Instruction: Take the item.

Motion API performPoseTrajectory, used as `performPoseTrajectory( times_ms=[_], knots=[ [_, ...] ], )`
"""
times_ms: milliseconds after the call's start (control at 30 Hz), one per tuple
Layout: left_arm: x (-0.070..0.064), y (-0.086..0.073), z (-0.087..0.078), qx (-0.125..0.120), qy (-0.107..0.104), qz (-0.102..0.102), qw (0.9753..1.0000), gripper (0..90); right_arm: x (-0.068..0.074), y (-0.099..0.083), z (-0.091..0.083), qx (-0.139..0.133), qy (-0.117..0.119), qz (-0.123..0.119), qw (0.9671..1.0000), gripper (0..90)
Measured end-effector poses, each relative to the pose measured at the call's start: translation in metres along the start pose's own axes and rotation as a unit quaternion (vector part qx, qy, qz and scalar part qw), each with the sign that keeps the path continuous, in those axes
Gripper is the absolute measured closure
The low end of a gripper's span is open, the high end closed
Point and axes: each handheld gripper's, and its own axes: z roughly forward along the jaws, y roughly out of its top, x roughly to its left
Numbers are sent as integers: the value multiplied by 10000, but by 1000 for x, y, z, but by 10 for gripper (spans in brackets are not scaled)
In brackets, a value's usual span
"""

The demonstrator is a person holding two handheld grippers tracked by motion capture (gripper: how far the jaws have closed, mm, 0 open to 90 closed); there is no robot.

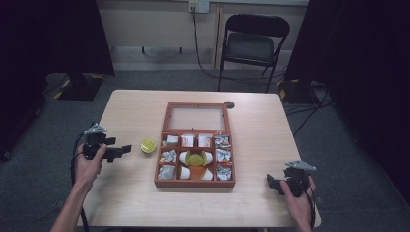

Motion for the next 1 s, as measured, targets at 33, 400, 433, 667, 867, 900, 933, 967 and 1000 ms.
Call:
performPoseTrajectory(
  times_ms=[33,400,433,667,867,900,933,967,1000],
  knots=[
    [3,-2,-1,-6,38,-17,10000,173,0,0,0,-1,-1,1,10000,0],
    [27,-24,6,330,845,-189,9957,175,0,0,0,1,0,0,10000,0],
    [29,-26,7,379,896,-177,9951,174,0,0,0,0,0,0,10000,0],
    [41,-39,13,571,1112,-271,9918,183,0,0,0,0,-1,0,10000,0],
    [38,-44,25,324,1330,-16,9906,106,0,0,0,-1,-1,3,10000,0],
    [38,-44,25,324,1330,-16,9906,78,0,0,0,-1,-1,3,10000,0],
    [38,-44,26,282,1300,5,9911,65,0,0,0,-1,-1,0,10000,0],
    [39,-44,26,288,1278,3,9914,65,0,0,0,-1,-1,0,10000,0],
    [39,-44,26,300,1277,16,9914,64,0,0,0,1,-1,1,10000,0]
  ],
)
